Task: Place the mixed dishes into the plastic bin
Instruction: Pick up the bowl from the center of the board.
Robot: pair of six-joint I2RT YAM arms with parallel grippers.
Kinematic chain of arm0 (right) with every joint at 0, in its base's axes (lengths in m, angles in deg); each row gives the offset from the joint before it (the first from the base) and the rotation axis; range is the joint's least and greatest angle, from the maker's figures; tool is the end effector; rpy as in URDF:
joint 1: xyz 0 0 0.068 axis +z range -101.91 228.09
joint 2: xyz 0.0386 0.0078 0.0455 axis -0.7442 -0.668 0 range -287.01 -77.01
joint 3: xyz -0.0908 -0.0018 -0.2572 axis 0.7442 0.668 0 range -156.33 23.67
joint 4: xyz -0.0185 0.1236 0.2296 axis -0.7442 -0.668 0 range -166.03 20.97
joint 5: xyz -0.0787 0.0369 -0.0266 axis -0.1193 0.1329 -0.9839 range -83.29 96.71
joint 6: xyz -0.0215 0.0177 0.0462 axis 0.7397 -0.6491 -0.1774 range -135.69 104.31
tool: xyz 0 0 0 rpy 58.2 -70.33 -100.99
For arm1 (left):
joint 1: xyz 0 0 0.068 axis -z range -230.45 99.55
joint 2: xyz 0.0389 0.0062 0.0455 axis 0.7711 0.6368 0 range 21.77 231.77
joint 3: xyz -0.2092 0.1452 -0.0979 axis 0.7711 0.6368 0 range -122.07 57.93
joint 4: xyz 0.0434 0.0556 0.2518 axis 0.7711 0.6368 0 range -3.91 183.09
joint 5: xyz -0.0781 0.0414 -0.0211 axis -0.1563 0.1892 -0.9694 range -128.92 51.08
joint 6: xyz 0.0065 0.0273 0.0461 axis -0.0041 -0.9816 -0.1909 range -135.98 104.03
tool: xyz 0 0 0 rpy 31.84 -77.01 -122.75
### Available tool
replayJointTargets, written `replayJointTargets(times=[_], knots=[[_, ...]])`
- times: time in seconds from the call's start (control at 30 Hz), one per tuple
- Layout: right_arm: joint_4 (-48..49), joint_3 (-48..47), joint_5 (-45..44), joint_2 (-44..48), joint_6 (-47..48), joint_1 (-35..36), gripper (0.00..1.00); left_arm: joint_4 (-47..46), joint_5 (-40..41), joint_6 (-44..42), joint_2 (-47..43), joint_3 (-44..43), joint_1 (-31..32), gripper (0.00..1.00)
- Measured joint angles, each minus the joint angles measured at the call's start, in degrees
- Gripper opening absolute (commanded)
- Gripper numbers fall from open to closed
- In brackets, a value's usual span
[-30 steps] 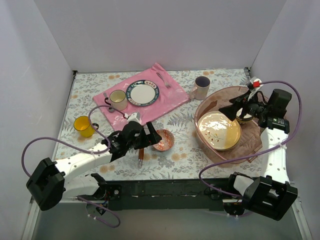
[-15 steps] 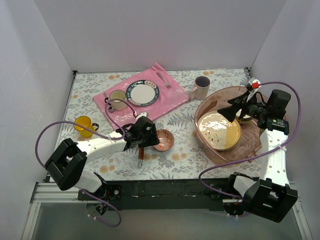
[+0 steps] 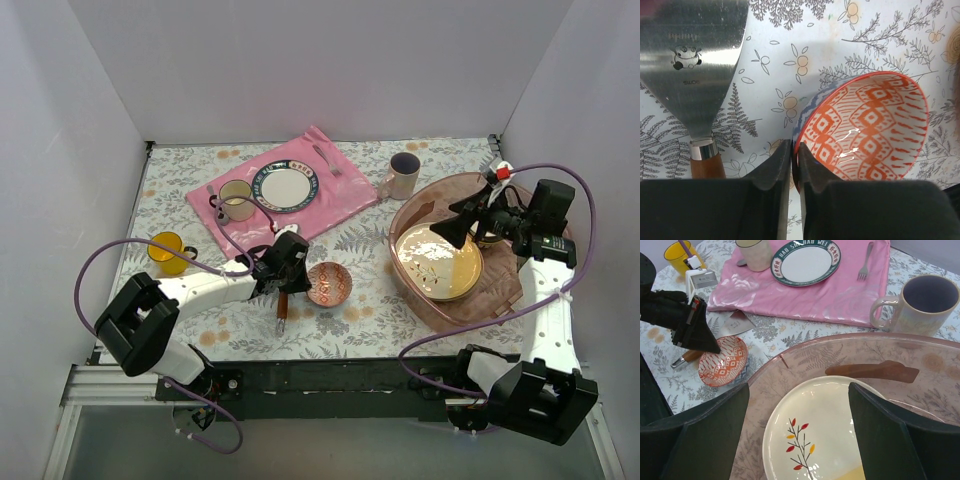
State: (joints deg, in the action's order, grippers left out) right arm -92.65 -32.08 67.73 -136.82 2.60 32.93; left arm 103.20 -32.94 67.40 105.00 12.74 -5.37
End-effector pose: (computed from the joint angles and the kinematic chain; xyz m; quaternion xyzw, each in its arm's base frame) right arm 0.2172 -0.0266 0.3417 -0.2827 0.7298 0.2878 0.5519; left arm 0.2014 -0.1965 0.1821 -0.3273 0.8950 -0.2477 0.1748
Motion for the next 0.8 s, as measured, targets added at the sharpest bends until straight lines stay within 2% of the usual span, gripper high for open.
replayJointTargets(times=[0.23, 0.4, 0.63, 0.8], knots=[[-2.3, -0.7, 0.5, 0.3, 1.7, 2.3, 0.88, 0.5, -0.1, -0.5, -0.4, 0.0, 0.0, 0.00], [-4.6, -2.0, 0.5, 0.3, 3.2, 5.7, 0.88, 0.1, 0.0, -0.8, -4.7, 0.4, 0.0, 0.00], [-10.5, -7.6, -1.1, -2.3, 7.3, 16.2, 0.89, -3.2, 2.9, -0.9, -15.1, 0.9, 0.9, 0.00], [-14.6, -12.1, -5.2, -6.3, 8.9, 25.5, 0.88, -4.6, 11.2, 0.3, -18.7, 0.9, 5.6, 0.00]])
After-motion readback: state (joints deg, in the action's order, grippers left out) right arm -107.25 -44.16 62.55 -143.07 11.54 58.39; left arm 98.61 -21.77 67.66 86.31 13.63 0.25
